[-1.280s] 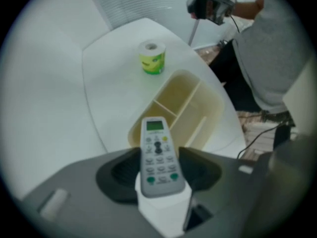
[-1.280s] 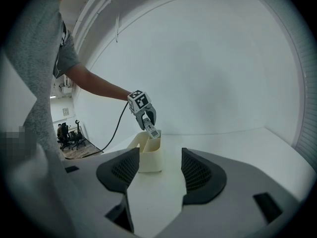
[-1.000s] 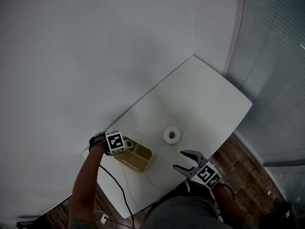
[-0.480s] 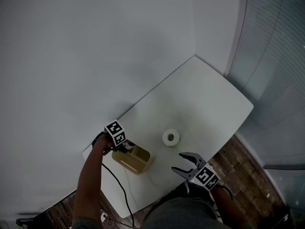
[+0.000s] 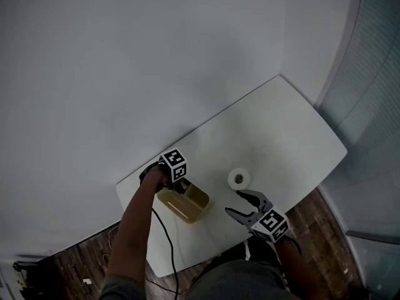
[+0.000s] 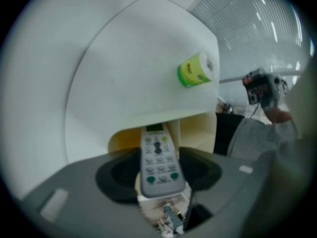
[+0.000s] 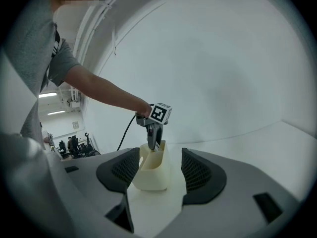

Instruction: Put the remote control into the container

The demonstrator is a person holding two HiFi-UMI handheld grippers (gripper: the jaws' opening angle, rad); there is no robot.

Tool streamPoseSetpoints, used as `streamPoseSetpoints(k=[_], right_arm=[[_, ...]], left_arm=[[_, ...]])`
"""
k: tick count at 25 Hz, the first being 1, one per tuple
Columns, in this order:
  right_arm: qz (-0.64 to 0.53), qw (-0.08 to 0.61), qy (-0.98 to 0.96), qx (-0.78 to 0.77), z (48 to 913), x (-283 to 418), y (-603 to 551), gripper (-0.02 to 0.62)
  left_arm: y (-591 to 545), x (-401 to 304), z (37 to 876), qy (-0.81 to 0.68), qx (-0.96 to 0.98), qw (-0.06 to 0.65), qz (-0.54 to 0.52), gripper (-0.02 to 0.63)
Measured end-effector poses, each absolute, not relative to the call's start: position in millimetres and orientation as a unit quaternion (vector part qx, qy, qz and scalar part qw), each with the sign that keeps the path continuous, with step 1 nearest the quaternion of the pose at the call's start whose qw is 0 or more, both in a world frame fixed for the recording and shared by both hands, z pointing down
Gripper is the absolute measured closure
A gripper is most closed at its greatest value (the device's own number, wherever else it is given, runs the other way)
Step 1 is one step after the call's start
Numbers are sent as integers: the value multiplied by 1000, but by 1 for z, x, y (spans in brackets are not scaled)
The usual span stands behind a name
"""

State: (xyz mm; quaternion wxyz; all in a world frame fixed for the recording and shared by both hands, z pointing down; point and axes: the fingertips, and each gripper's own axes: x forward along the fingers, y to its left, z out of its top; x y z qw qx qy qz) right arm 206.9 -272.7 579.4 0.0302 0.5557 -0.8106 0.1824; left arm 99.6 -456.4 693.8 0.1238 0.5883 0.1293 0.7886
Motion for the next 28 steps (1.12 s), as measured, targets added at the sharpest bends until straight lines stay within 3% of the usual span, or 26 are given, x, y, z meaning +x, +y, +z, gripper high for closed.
streamPoseSetpoints(k=[10,28], right_arm=[[180,35,-844,504,594,180,-359,337],[212,27,-842,495,619,167,-364,337]], left_arm=[[-457,99,696,126,600,117,781,364],[-461,101,714,117,544,134,820,362]])
